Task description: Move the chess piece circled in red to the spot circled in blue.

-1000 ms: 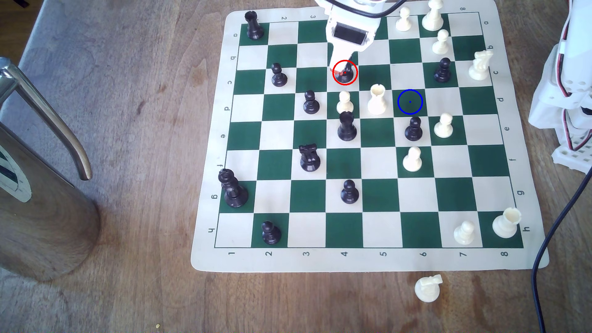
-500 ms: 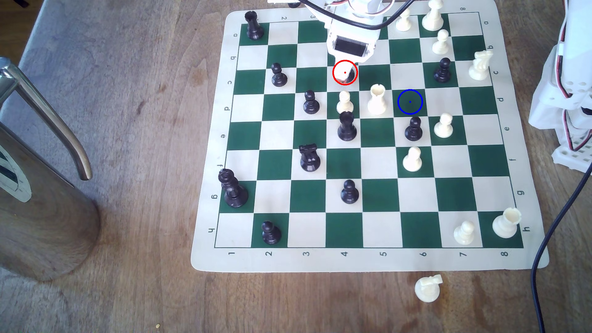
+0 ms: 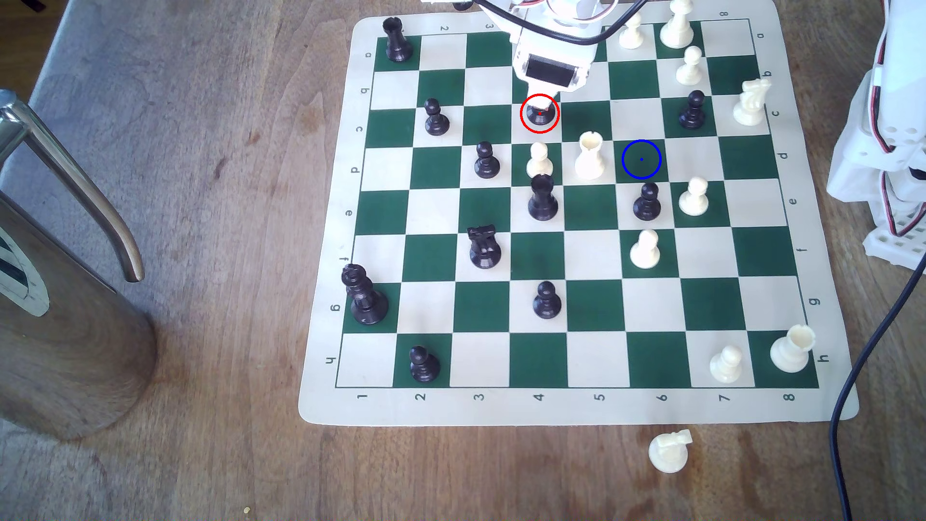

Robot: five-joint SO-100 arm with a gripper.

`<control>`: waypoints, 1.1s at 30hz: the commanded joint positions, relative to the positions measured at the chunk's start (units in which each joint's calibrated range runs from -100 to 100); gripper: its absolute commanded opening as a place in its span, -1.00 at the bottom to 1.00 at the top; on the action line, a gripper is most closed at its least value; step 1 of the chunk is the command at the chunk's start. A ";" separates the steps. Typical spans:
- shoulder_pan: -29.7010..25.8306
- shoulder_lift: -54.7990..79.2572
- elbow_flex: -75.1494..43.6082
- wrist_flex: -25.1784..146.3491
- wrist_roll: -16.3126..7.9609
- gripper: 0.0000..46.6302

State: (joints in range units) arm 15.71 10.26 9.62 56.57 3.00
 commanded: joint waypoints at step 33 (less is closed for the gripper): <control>-6.52 -47.62 23.65 18.77 -6.94 -0.98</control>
State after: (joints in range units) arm 11.14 -30.88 27.88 76.65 -3.20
